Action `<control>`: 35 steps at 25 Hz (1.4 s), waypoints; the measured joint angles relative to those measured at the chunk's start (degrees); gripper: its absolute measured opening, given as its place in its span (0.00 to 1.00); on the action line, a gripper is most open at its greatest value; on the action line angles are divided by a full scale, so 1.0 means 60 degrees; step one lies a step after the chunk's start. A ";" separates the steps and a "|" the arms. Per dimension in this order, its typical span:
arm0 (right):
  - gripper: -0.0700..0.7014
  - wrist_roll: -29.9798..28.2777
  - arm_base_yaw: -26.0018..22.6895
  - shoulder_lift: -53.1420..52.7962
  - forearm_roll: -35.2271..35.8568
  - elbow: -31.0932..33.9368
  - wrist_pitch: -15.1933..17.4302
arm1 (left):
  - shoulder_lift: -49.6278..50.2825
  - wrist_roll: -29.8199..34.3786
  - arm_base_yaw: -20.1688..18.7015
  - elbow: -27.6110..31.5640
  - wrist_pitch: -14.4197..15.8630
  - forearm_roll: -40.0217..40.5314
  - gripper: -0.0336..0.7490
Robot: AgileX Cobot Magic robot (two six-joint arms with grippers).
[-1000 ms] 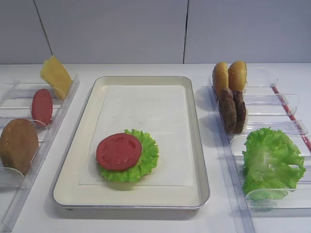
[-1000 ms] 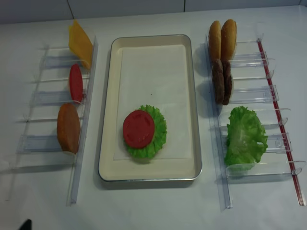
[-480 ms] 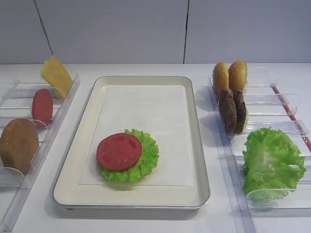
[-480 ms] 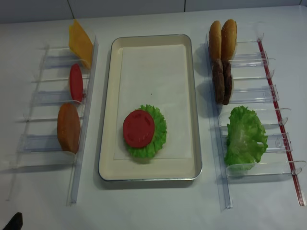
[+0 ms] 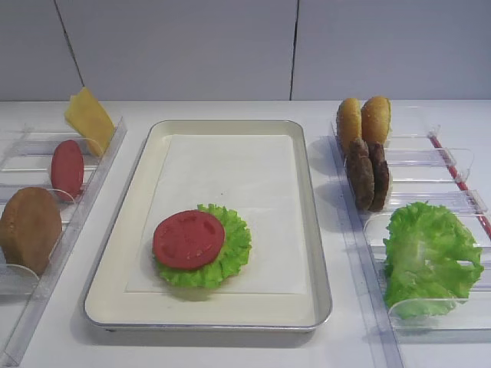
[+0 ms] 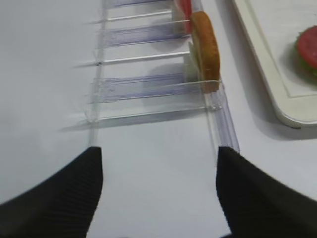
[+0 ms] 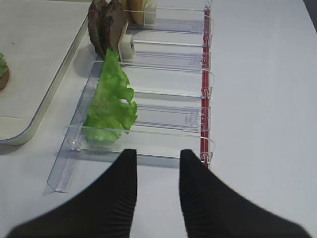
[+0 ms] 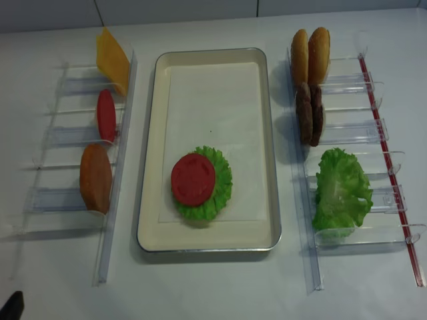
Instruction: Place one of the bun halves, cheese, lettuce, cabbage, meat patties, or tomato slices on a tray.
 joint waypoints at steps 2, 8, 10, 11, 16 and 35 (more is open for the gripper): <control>0.41 0.0000 0.0000 0.0000 0.0000 0.0000 0.0000 | 0.0000 0.0000 0.0554 0.0000 0.0000 0.0000 0.63; 0.41 0.0000 0.0000 0.0000 0.0000 0.0000 0.0000 | 0.0000 0.0000 0.0977 0.0000 0.0000 0.0020 0.63; 0.41 0.0000 0.0000 0.0000 0.0000 0.0000 0.0000 | 0.0000 0.0000 0.0977 0.0000 0.0000 0.0020 0.63; 0.41 0.0000 0.0000 0.0000 0.0000 0.0000 0.0000 | 0.0000 0.0000 0.0977 0.0000 0.0000 0.0020 0.63; 0.41 0.0000 0.0000 0.0000 0.0000 0.0000 0.0000 | 0.0000 0.0000 0.0977 0.0000 -0.0014 0.0020 0.63; 0.41 0.0000 0.0000 0.0000 0.0000 0.0000 0.0000 | 0.0000 0.0000 0.0436 0.0000 -0.0014 0.0020 0.63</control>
